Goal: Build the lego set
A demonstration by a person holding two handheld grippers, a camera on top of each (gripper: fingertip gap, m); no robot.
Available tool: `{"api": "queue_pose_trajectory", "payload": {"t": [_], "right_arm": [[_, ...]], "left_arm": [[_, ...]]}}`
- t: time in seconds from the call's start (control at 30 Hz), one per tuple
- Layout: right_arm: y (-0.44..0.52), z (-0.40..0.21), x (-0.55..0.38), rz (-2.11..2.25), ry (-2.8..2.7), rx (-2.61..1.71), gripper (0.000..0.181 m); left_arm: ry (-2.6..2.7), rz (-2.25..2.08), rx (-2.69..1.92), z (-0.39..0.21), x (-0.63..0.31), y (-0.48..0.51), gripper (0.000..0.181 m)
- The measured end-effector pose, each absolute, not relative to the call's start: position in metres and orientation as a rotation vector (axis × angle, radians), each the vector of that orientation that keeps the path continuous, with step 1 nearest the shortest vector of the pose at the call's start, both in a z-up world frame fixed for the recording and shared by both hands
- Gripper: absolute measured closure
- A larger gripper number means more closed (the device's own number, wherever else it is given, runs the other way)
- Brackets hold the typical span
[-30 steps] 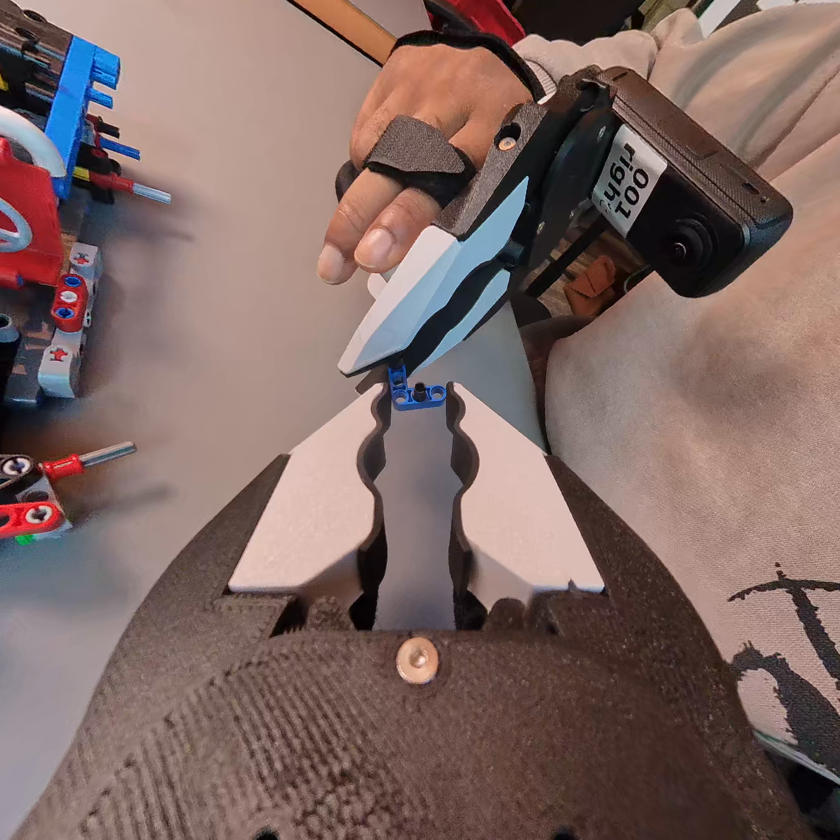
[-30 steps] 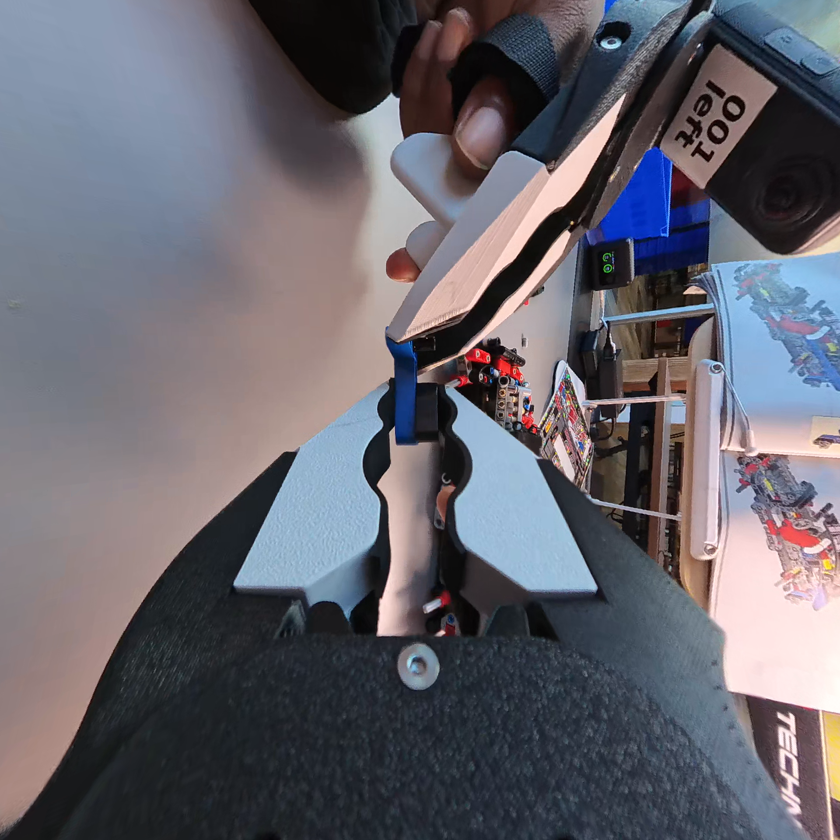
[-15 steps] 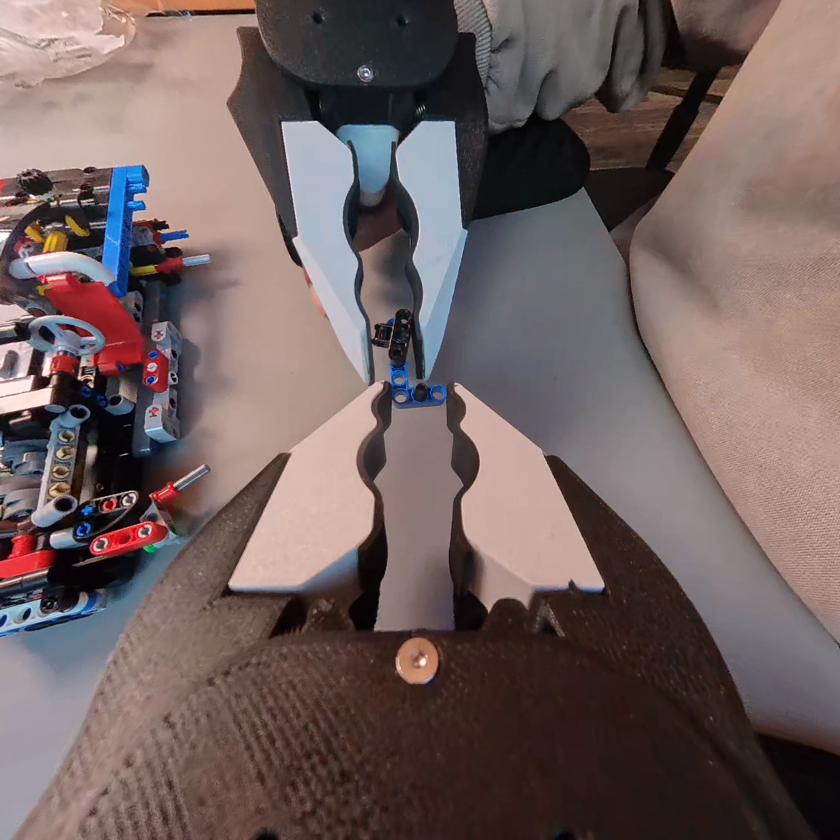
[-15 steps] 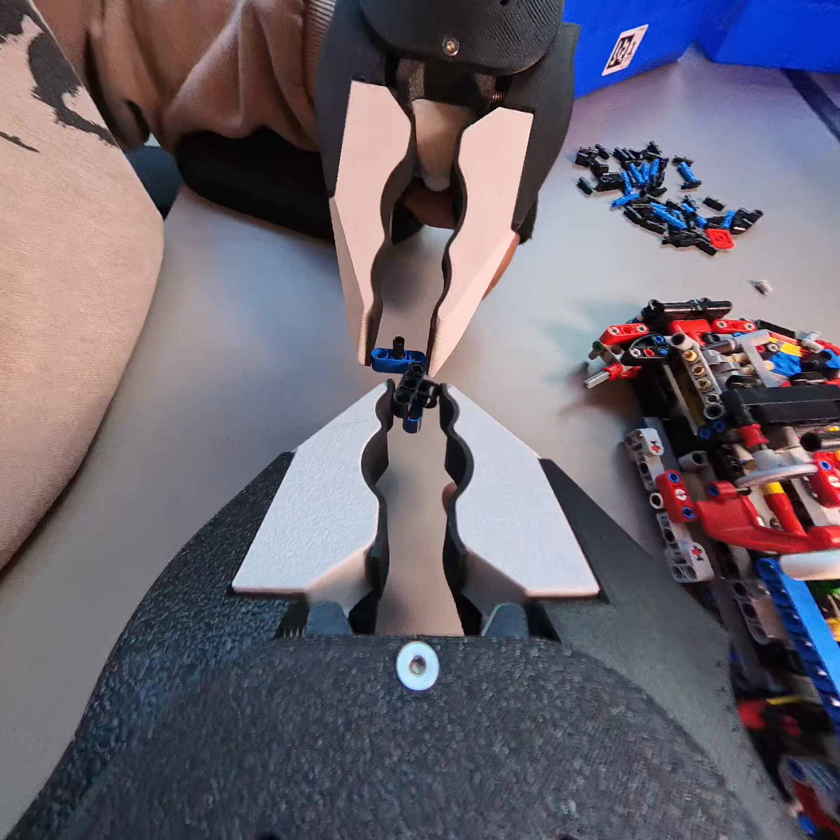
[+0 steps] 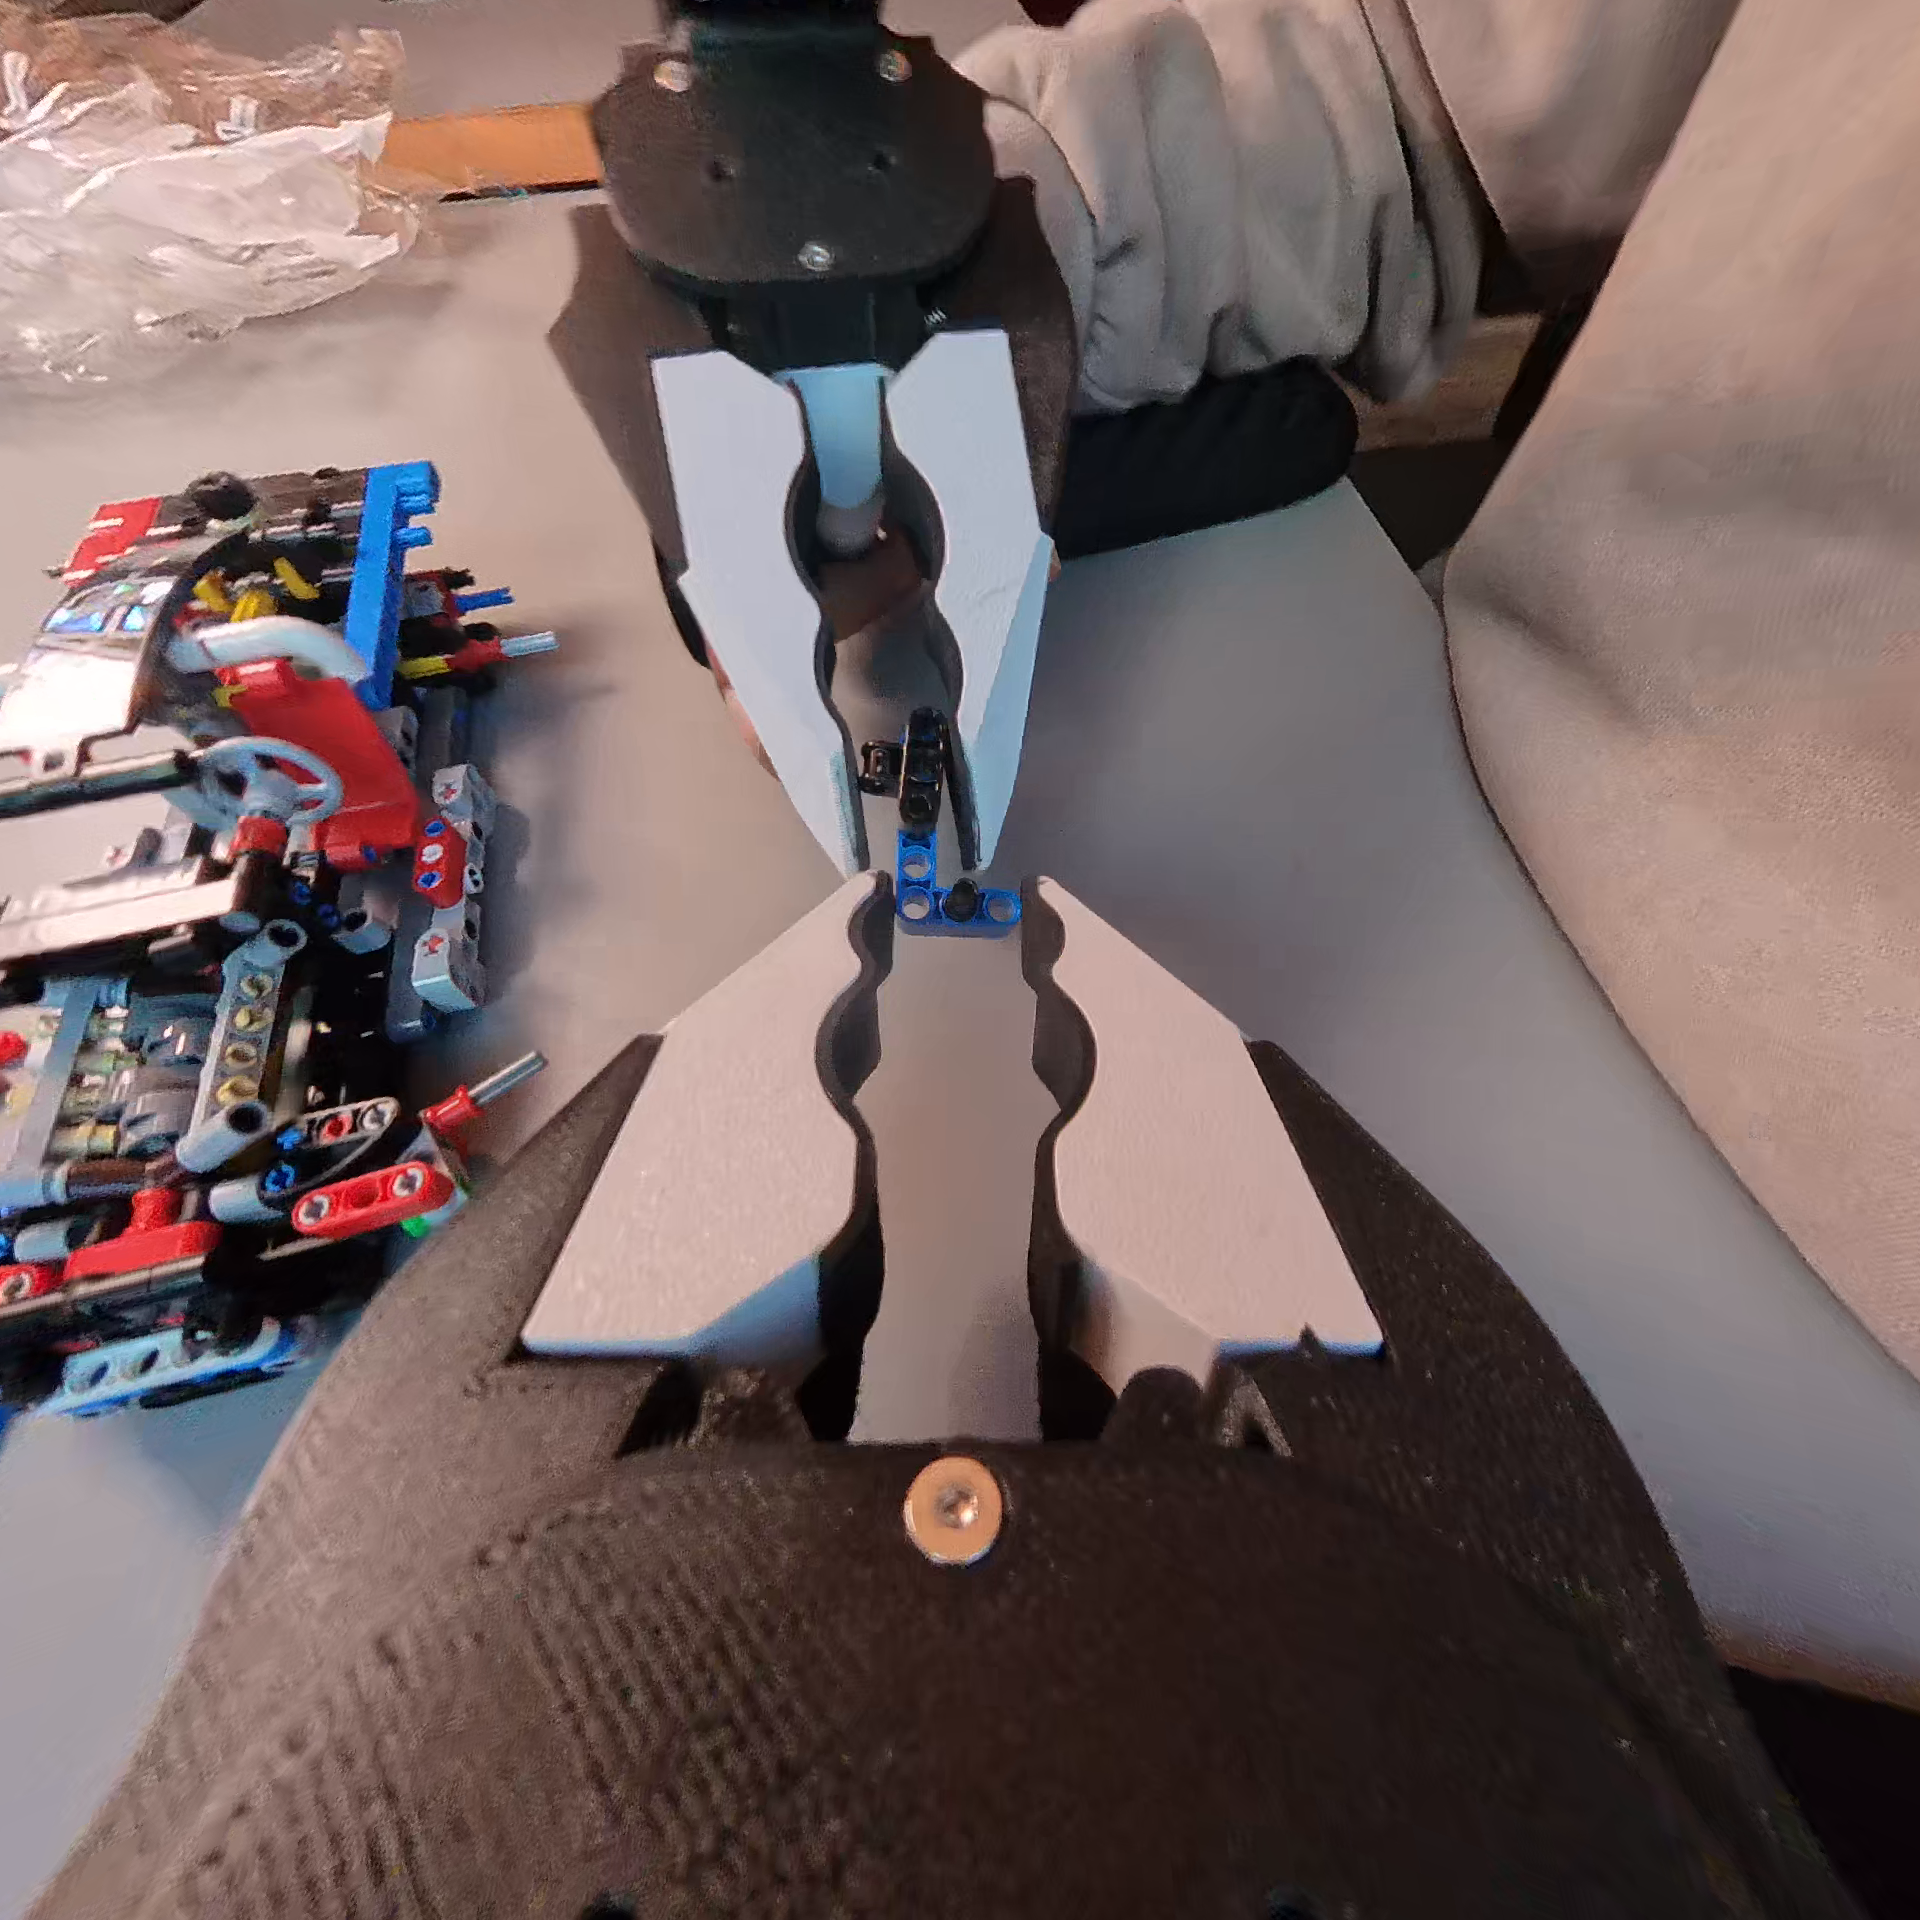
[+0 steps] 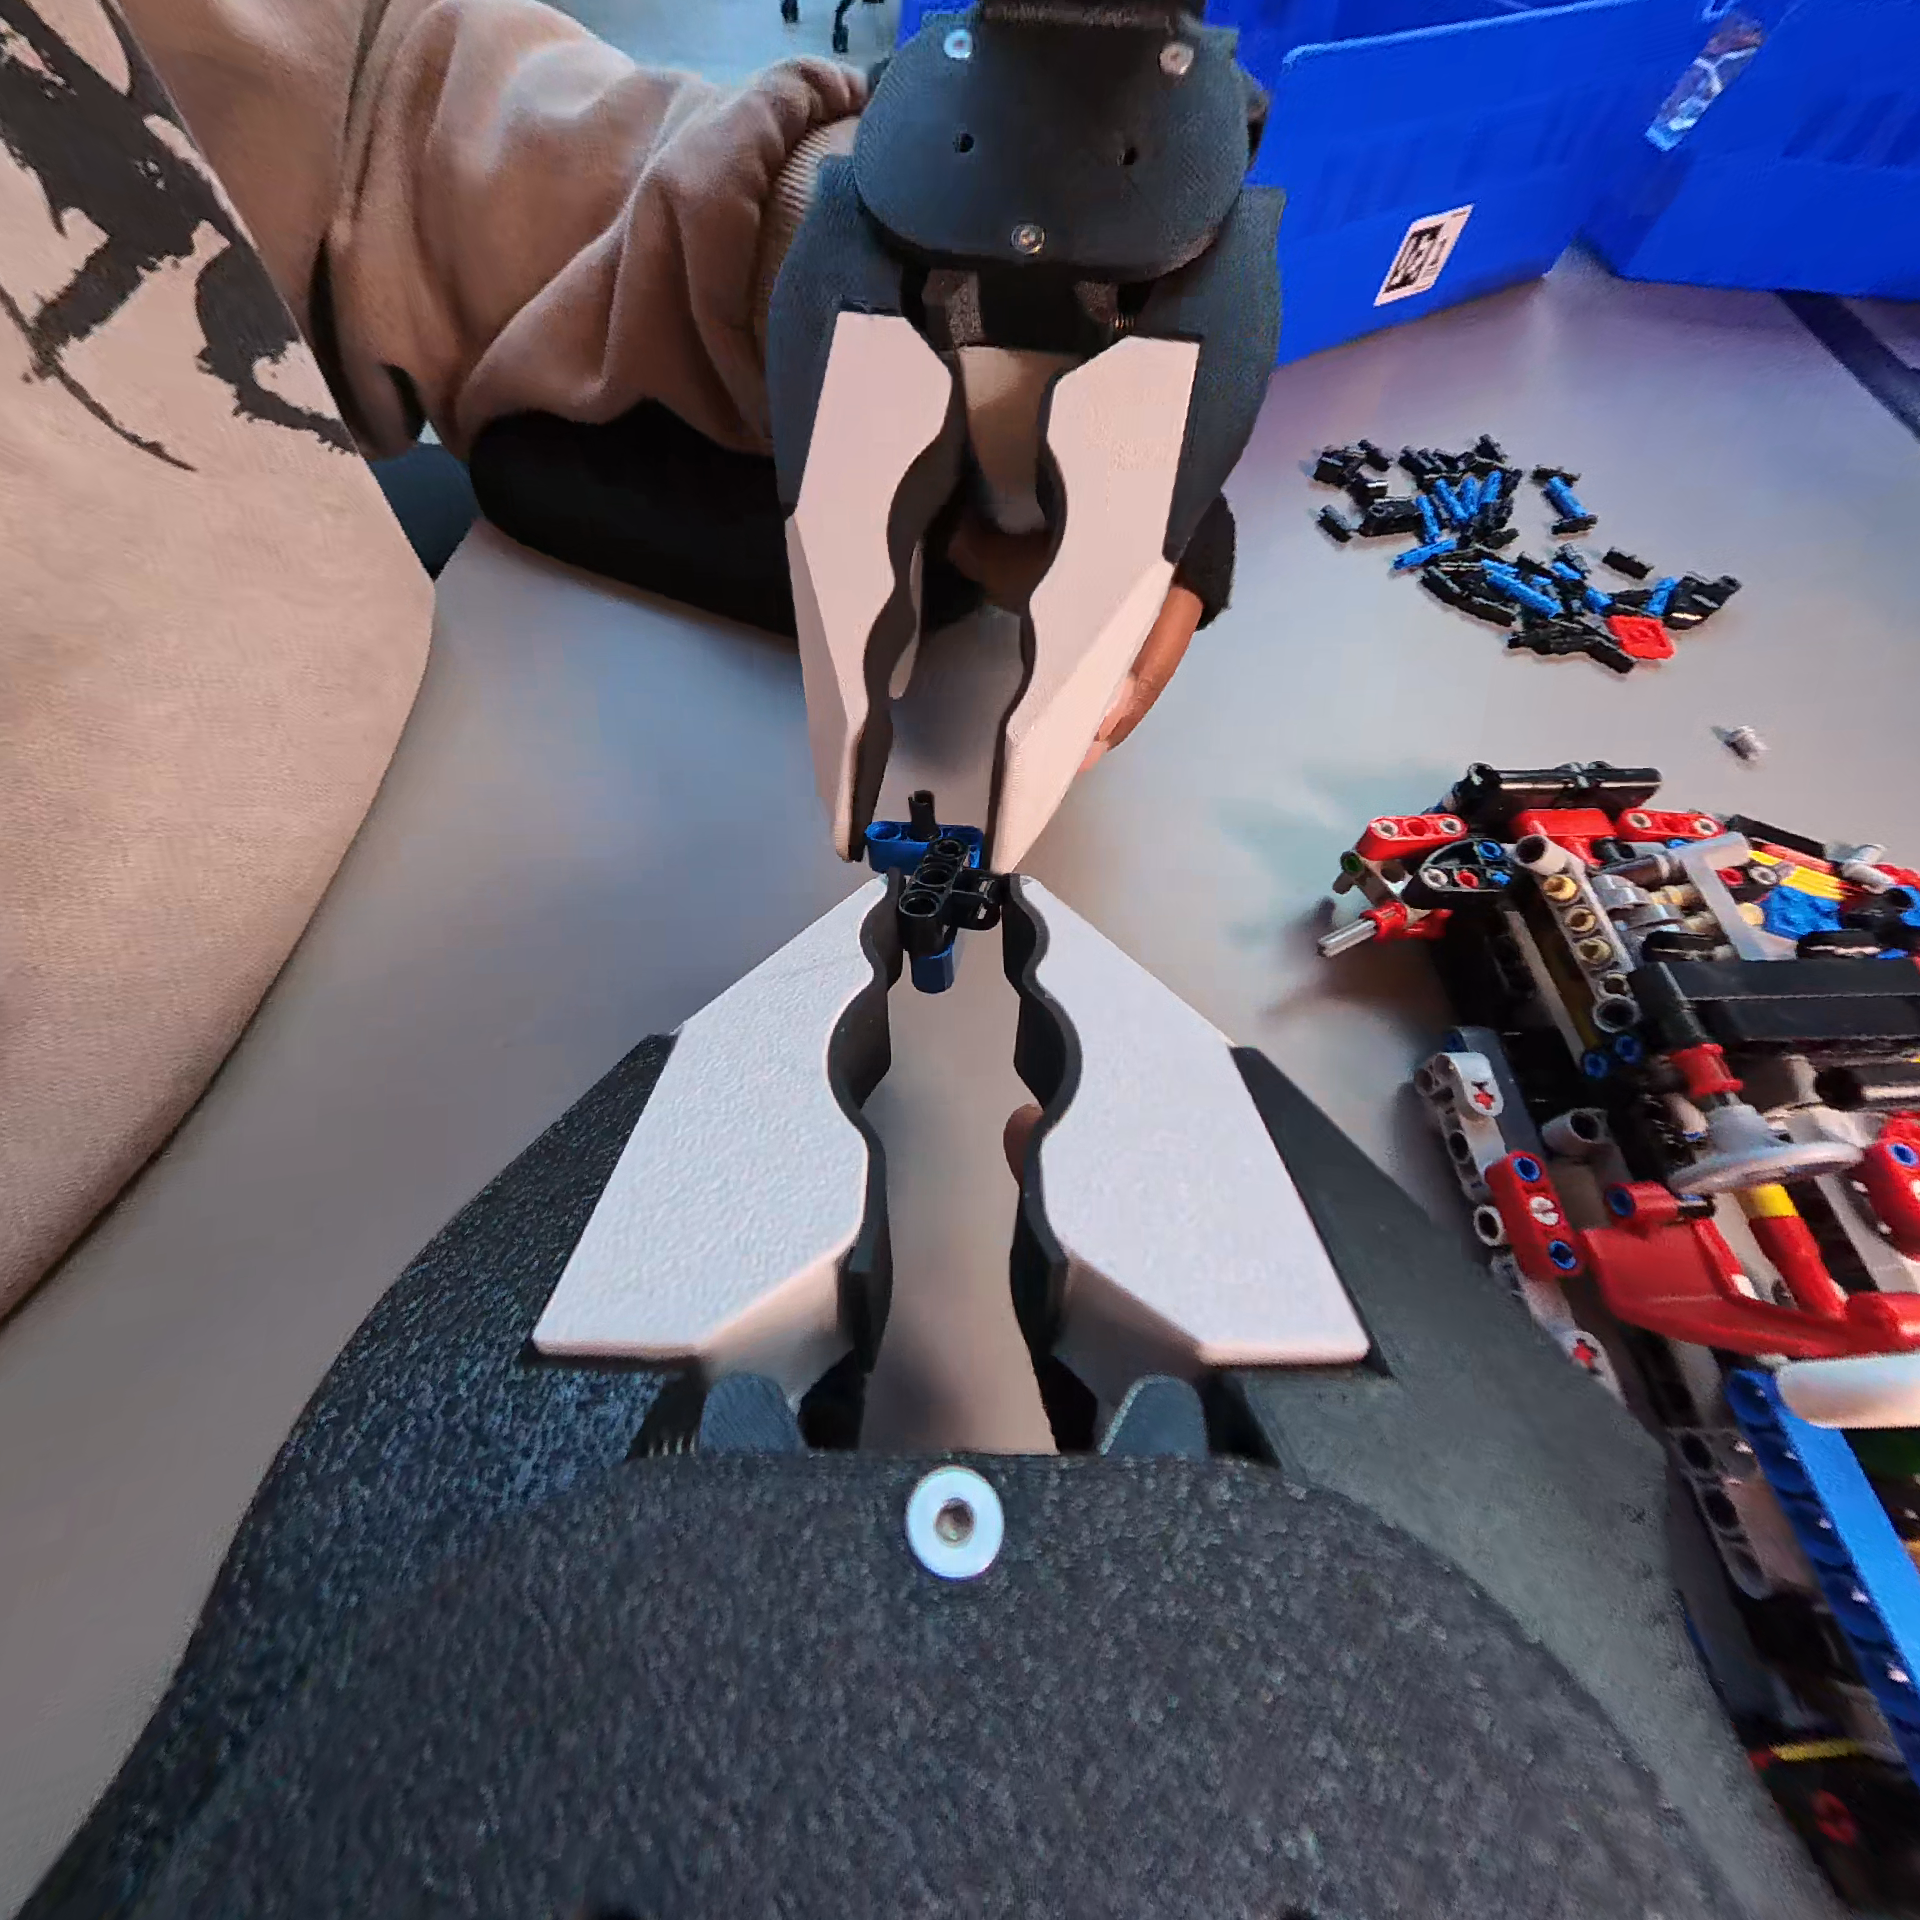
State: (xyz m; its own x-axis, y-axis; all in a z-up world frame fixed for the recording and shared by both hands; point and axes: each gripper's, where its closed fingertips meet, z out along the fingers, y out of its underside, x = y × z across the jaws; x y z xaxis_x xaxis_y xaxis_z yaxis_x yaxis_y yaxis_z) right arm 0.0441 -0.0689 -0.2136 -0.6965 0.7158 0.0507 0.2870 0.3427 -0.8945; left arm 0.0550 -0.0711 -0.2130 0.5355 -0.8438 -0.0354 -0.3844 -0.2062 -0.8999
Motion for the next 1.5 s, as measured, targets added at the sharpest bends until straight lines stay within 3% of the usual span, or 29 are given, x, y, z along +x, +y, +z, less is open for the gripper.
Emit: {"api": "queue_pose_trajectory", "payload": {"t": [0.17, 0.37, 0.73, 1.5], "right_arm": [[-0.047, -0.19, 0.025, 1.259, -1.943, -0.877, 0.164], [-0.032, -0.176, 0.012, 1.05, -1.779, -0.789, 0.165], [-0.04, -0.183, 0.015, 0.909, -1.807, -0.661, 0.164], [-0.05, -0.19, 0.026, 0.947, -1.871, -0.589, 0.163]], "left_arm": [[0.678, -0.795, -1.804, -0.189, 0.032, -0.052, 0.135], [0.428, -0.944, -1.793, -0.177, 0.014, -0.04, 0.147], [0.442, -0.986, -1.832, -0.185, 0.029, -0.039, 0.163], [0.506, -0.959, -1.887, -0.192, 0.033, -0.044, 0.164]]}}
